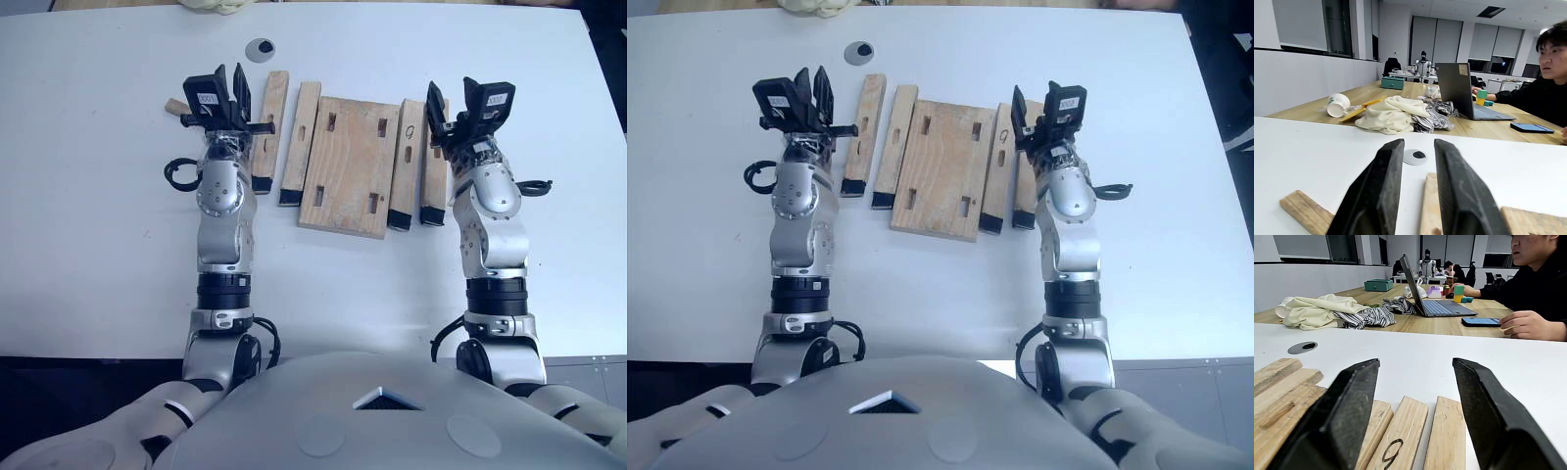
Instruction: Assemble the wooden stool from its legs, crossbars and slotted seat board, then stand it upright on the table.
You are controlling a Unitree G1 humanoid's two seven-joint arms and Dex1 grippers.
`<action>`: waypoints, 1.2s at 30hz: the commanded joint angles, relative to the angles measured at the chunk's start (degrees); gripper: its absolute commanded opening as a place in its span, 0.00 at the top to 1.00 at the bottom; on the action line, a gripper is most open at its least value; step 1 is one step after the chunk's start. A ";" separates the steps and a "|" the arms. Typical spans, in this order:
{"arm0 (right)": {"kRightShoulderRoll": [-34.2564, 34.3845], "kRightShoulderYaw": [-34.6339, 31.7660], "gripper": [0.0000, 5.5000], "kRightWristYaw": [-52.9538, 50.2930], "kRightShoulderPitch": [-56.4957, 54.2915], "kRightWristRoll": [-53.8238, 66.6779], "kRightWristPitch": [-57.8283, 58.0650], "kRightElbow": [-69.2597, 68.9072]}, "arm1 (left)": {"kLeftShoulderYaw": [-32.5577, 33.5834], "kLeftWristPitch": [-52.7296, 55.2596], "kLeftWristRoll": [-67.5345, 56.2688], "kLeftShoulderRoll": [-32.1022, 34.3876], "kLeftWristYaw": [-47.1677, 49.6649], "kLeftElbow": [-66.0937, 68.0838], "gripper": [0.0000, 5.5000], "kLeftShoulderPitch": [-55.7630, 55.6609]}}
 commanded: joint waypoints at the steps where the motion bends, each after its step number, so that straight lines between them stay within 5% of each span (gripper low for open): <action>1: 0.74 0.36 0.50 -0.48 -1.12 0.27 4.05 -3.56 | 1.31 2.01 -2.34 0.02 -0.80 2.27 0.80 -2.59; 25: 2.68 0.78 0.50 -2.75 4.34 0.72 8.80 -11.33 | -6.07 4.82 0.13 0.40 -7.34 5.72 0.80 -3.20; 36: 0.95 0.37 0.50 0.39 1.43 0.93 11.93 -11.04 | 6.45 28.85 -5.49 -6.38 10.75 -5.26 0.52 -3.04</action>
